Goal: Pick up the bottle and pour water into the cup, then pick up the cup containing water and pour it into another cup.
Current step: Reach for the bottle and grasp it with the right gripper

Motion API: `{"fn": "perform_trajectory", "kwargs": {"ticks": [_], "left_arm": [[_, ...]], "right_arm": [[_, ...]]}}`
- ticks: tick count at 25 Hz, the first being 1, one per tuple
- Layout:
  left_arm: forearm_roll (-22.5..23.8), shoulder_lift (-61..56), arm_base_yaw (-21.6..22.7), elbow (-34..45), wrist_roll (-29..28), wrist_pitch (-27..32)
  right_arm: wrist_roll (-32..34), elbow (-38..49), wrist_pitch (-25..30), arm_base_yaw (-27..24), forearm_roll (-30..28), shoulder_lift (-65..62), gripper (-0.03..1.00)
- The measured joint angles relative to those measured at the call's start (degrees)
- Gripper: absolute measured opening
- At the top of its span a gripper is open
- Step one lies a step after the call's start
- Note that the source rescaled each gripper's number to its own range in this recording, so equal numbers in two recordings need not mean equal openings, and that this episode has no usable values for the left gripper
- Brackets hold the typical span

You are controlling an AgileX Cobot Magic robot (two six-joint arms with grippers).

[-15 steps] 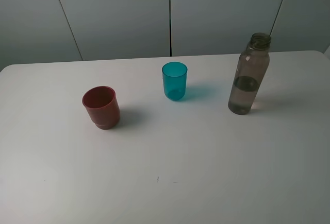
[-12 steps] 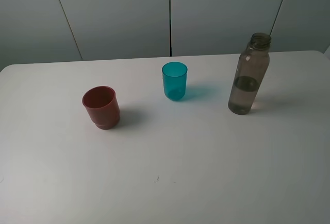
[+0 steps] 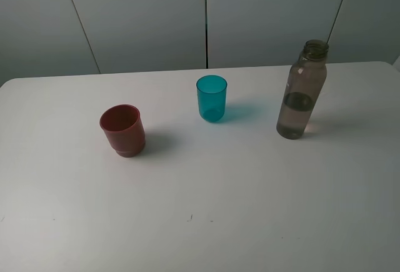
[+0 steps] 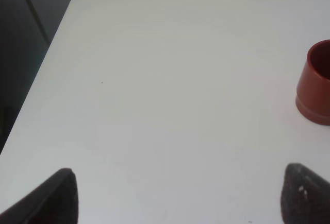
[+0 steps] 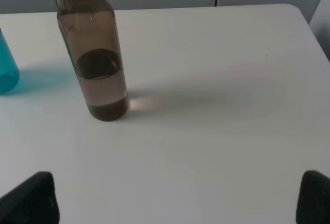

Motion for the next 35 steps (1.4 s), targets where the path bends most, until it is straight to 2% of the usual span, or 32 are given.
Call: {"fn": "perform_trajectory", "kwargs": {"ticks": [25, 35], "left_arm": [[0.0, 0.0, 0.0, 0.0, 0.0, 0.0], [0.0, 0.0, 0.0, 0.0, 0.0, 0.0]], "right_arm": [[0.0, 0.0, 0.0, 0.0, 0.0, 0.0, 1.00], [0.2, 0.0, 0.0, 0.0, 2.9, 0.0, 1.00]]}}
